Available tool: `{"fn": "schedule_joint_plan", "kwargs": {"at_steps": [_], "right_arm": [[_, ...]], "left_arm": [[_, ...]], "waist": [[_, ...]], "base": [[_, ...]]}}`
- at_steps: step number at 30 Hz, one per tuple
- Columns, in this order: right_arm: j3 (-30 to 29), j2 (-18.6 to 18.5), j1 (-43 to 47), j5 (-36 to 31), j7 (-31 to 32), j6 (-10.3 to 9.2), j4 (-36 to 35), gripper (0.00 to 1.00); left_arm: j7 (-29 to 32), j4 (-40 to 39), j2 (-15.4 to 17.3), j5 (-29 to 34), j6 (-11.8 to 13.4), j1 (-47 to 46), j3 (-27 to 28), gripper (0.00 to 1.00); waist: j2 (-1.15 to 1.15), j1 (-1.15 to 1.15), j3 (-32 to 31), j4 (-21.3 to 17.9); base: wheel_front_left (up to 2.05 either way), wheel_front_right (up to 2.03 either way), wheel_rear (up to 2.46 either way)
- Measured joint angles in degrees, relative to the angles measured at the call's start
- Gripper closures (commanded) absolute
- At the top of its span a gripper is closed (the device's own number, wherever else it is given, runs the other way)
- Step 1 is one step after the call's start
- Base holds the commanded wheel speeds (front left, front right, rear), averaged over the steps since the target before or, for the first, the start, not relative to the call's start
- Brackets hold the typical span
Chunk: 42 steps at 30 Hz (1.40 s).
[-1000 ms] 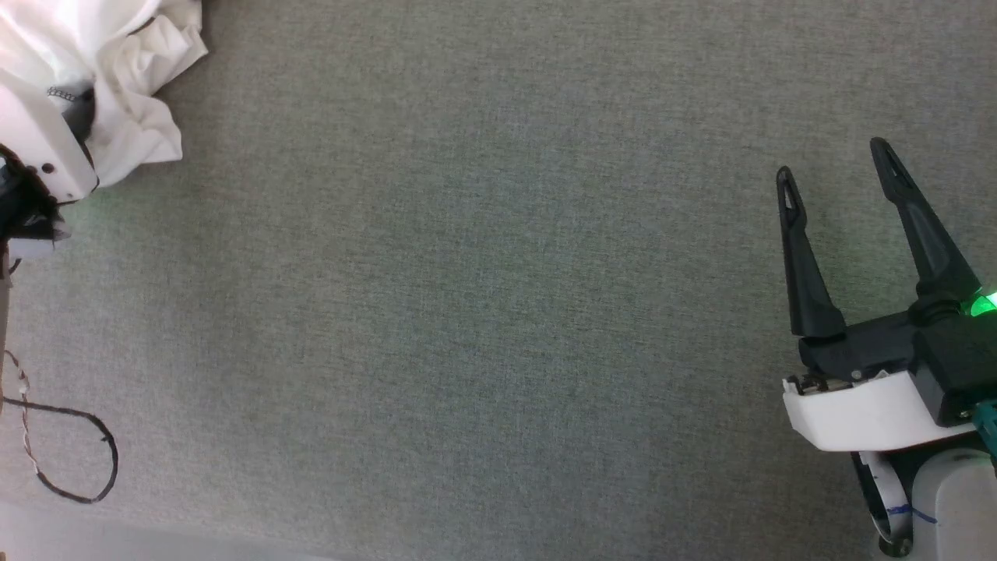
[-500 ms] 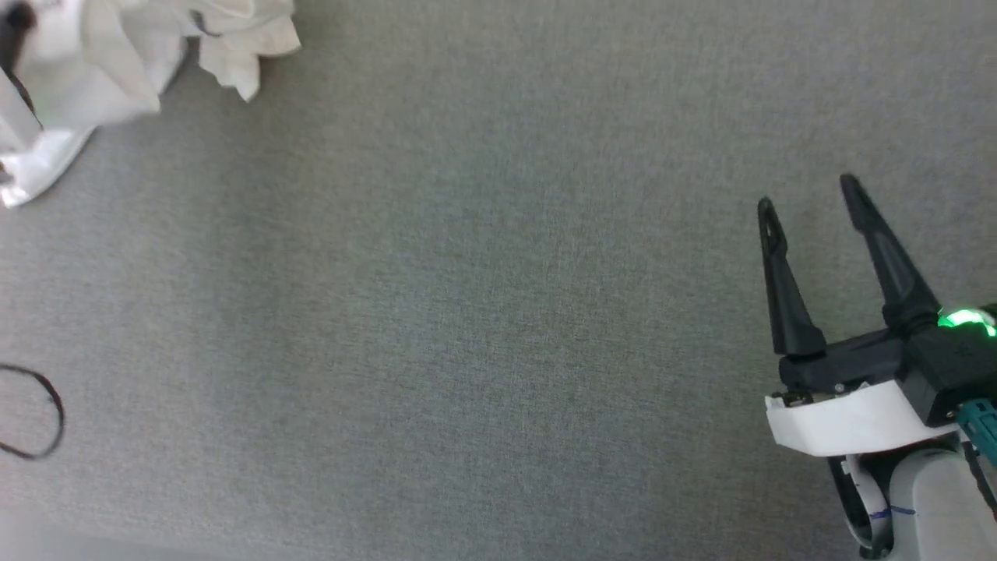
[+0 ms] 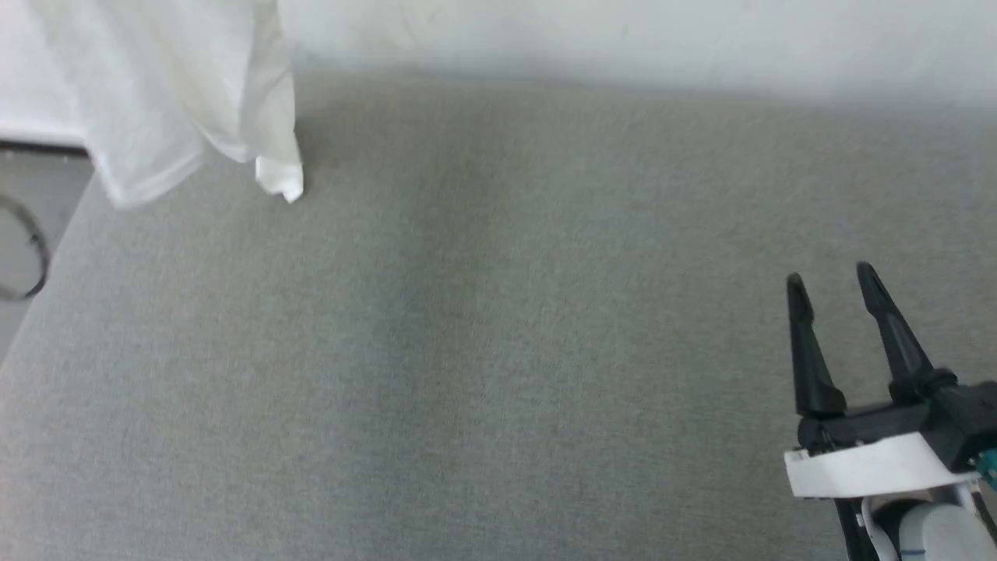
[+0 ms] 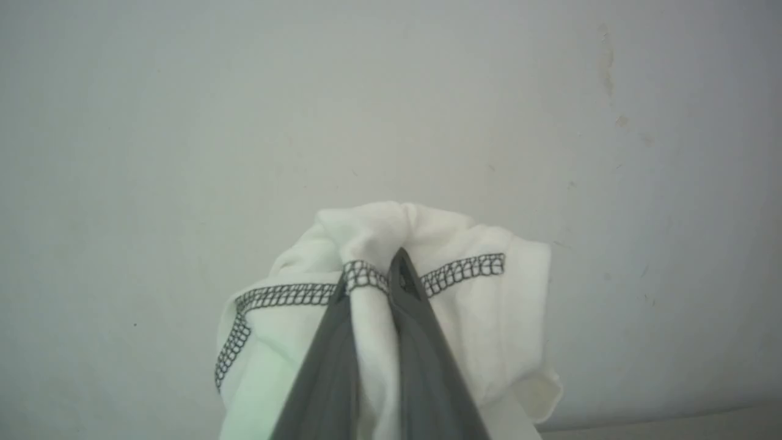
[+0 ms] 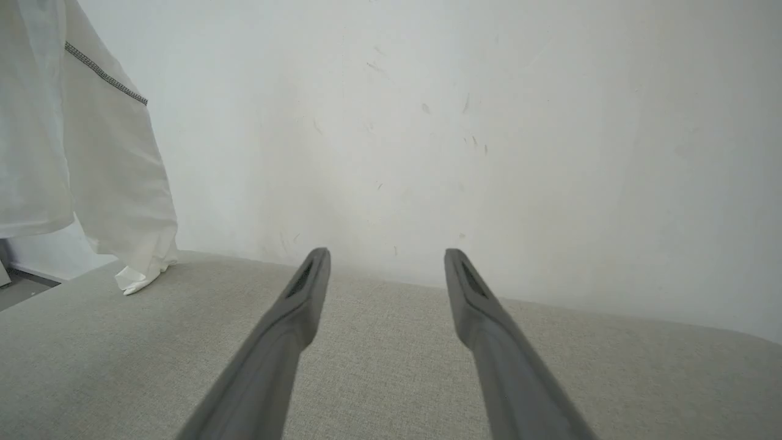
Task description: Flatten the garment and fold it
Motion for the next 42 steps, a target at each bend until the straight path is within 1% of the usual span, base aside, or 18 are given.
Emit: {"fn": "schedule_joint_plan", "kwargs": {"at_steps": [4,8,13,17,22,26,30,32,34,36,38,39,42], "right_arm": [[-1.40,-0.02,1.83,0.85,-0.53,0.00,0.70,0.00],[-2.36,-0.03,2.40,1.52,-0.98,0.00,0.99,0.00],[-3.09,-0.04,2.89,2.07,-1.10,0.00,1.02,0.00],[-3.75,-0.03,3.22,2.29,-1.16,0.00,0.94,0.00],[-5.58,-0.04,3.24,2.45,-1.46,0.00,0.41,0.00],[-6.92,-0.07,3.22,2.40,-1.47,0.00,-0.23,0.00],[-7.27,-0.07,3.21,2.37,-1.49,0.00,-0.47,0.00],[-6.94,-0.09,3.20,2.38,-1.49,0.00,-0.48,0.00],[-6.20,-0.07,3.19,2.38,-1.49,0.00,-0.43,0.00],[-5.50,-0.04,3.17,2.38,-1.51,0.00,-0.36,0.00],[-5.04,-0.05,3.16,2.38,-1.51,0.00,-0.22,0.00],[-4.86,-0.05,3.15,2.38,-1.51,0.00,-0.14,0.00],[-4.44,-0.05,3.14,2.36,-1.51,0.00,-0.03,0.00]], "left_arm": [[1.36,-2.40,-4.55,-0.42,1.87,-4.48,-0.68,1.00],[2.13,-3.22,-8.84,-0.86,2.93,-7.01,-1.80,1.00],[1.70,-3.43,-14.49,-2.16,5.25,-8.40,-2.53,1.00],[1.67,-3.96,-18.30,-3.49,5.81,-8.53,-3.37,1.00],[1.79,-5.91,-21.83,-4.35,6.15,-6.66,-5.68,1.00],[1.98,-8.21,-24.17,-5.58,6.15,0.44,-8.39,1.00],[0.67,-10.95,-25.38,-5.64,6.43,10.22,-11.81,1.00],[-0.14,-12.16,-24.93,-4.26,6.38,15.11,-14.70,1.00],[-1.35,-12.60,-24.71,-3.77,6.88,20.53,-16.28,1.00],[-2.24,-12.50,-23.29,-2.35,6.73,25.84,-18.91,1.00],[-4.38,-11.24,-22.45,-1.75,7.32,30.96,-20.03,1.00],[-4.99,-10.22,-21.60,-0.83,7.20,32.98,-21.32,1.00],[-7.44,-6.05,-21.20,-0.63,8.17,38.97,-22.23,1.00]], "waist": [[0.00,0.00,-3.79,-1.10],[0.00,0.00,-6.63,-2.73],[0.00,0.02,-8.63,-5.73],[0.00,0.02,-9.45,-7.99],[0.00,0.01,-9.21,-10.05],[0.00,0.03,-7.92,-10.61],[0.00,0.03,-6.91,-10.99],[0.00,0.03,-6.51,-11.18],[0.00,0.03,-6.15,-11.41],[0.00,0.03,-5.79,-11.65],[0.00,0.03,-5.38,-11.85],[0.00,0.03,-5.18,-11.96],[0.00,0.03,-4.61,-12.19]], "base": [[0.00,0.00,0.00],[0.00,0.00,0.00],[0.00,0.00,0.00],[0.00,0.00,0.00],[0.00,0.00,0.00],[0.00,0.00,0.00],[0.00,0.00,0.00],[0.00,0.00,0.00],[0.00,0.00,0.00],[0.00,0.00,0.00],[0.00,0.00,0.00],[0.00,0.00,0.00],[0.00,0.00,0.00]]}}
